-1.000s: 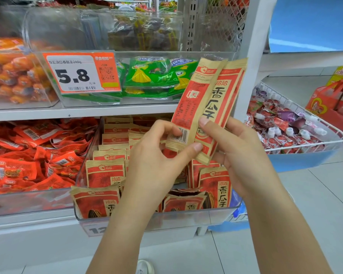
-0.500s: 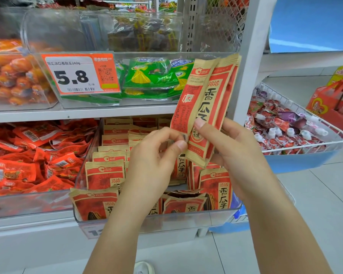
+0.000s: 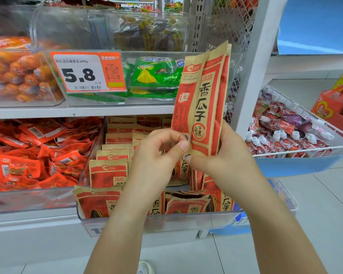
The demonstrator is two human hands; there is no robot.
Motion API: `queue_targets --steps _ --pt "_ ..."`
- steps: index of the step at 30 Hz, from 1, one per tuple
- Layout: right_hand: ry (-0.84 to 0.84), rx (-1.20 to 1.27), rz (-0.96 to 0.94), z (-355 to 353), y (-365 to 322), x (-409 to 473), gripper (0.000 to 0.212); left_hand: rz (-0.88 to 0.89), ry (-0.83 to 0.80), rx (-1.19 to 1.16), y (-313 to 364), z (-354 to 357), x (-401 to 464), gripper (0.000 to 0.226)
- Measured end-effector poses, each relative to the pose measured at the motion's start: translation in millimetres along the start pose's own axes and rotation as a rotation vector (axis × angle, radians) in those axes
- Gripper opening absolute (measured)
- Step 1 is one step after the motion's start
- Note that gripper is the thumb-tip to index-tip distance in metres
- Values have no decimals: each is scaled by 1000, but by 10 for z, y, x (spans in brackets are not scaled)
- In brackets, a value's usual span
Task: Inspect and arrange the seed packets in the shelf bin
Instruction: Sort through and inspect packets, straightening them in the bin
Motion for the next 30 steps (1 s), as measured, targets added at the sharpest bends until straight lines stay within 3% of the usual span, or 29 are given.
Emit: queue_targets --steps 3,5,7,12,17,21,24,30 --pt "-23 -6 9 19 2 8 54 3 1 2 -2 5 3 14" --pt "-140 85 5 91 -16 -18 54 -7 -4 0 -24 -29 4 23" --pt "-217 195 -3 119 -69 -50 47 -24 -52 -37 -14 -32 2 14" --pt "-125 470 14 -47 -25 2 45 -76 -243 -166 -36 76 -33 10" --pt "-94 540 71 -88 91 4 74 -113 -370 -129 -43 263 -86 16" --pt "34 584 93 -187 126 2 64 -118 -355 -151 -27 274 -98 14" --pt "143 602 123 -275 188 -10 73 -120 -349 -186 15 271 -109 22" --pt "168 617 132 -276 192 -17 76 -114 -340 -166 88 277 -125 29"
Point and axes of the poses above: each hand's wrist, its own x-axis towards the middle knuckle, its own z-axis out of the palm, y = z × x, the point moved 10 cm from there along x, towards the middle knuckle, and after that the axes turned 4 degrees about -y, right-handed, at the moved point
